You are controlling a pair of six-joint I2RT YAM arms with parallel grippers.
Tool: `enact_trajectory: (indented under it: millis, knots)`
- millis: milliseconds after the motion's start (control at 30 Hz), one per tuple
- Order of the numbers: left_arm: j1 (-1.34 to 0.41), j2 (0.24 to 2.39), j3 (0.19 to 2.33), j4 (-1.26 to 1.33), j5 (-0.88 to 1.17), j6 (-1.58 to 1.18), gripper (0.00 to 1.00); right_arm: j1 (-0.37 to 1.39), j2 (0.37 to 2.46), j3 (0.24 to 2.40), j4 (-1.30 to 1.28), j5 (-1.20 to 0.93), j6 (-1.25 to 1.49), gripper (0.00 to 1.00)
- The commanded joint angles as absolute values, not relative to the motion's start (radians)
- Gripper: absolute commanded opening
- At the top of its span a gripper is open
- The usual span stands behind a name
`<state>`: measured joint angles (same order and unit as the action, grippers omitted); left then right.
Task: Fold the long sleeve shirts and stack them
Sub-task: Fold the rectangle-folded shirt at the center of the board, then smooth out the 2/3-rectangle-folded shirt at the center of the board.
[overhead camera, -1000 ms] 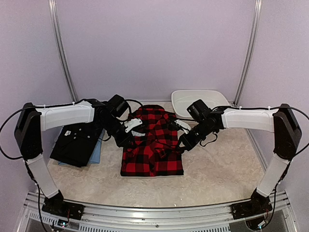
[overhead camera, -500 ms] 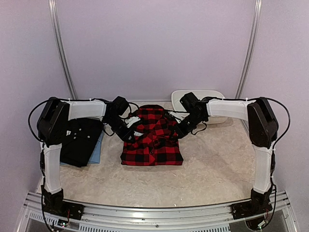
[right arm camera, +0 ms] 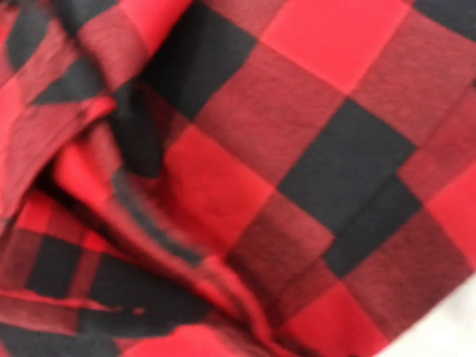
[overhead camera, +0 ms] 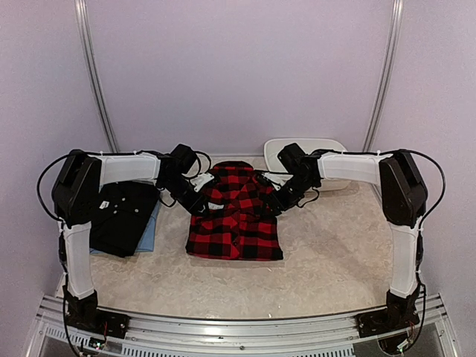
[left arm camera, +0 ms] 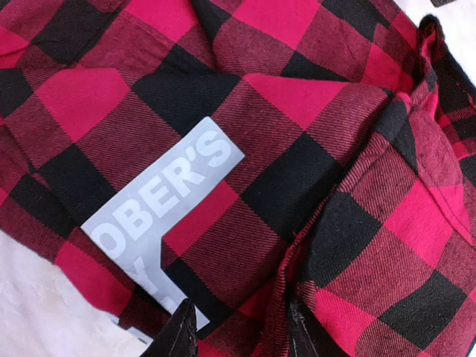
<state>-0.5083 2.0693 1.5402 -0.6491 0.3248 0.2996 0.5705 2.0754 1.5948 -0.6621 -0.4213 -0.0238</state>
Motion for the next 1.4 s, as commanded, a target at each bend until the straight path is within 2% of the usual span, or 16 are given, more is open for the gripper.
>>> enact_trajectory:
  millis: [0, 233, 533, 767, 1100, 1367]
  knots:
    - [-0.504, 1.967, 1.512, -0.592, 0.261, 0.267, 0.40, 0.561, 1.997, 1.607, -0.639, -0.349, -0.002, 0.56]
    - [-0.515, 1.914, 1.506, -0.654, 0.167, 0.245, 0.40, 0.572, 1.875, 1.482, -0.567, -0.340, 0.037, 0.57]
    - [-0.664, 1.755, 1.291, -0.480, 0.323, 0.166, 0.41, 0.607, 1.759, 1.243, -0.428, -0.404, 0.136, 0.57]
    - [-0.736, 1.777, 1.160, -0.342, 0.331, 0.099, 0.41, 0.695, 1.807, 1.218, -0.326, -0.463, 0.163, 0.55]
    - [-0.740, 1.918, 1.097, -0.248, 0.189, 0.069, 0.40, 0.700, 1.967, 1.247, -0.237, -0.486, 0.170, 0.51]
    - [-0.746, 1.867, 0.951, -0.135, 0.082, 0.034, 0.42, 0.692, 1.982, 1.169, -0.168, -0.475, 0.164, 0.50]
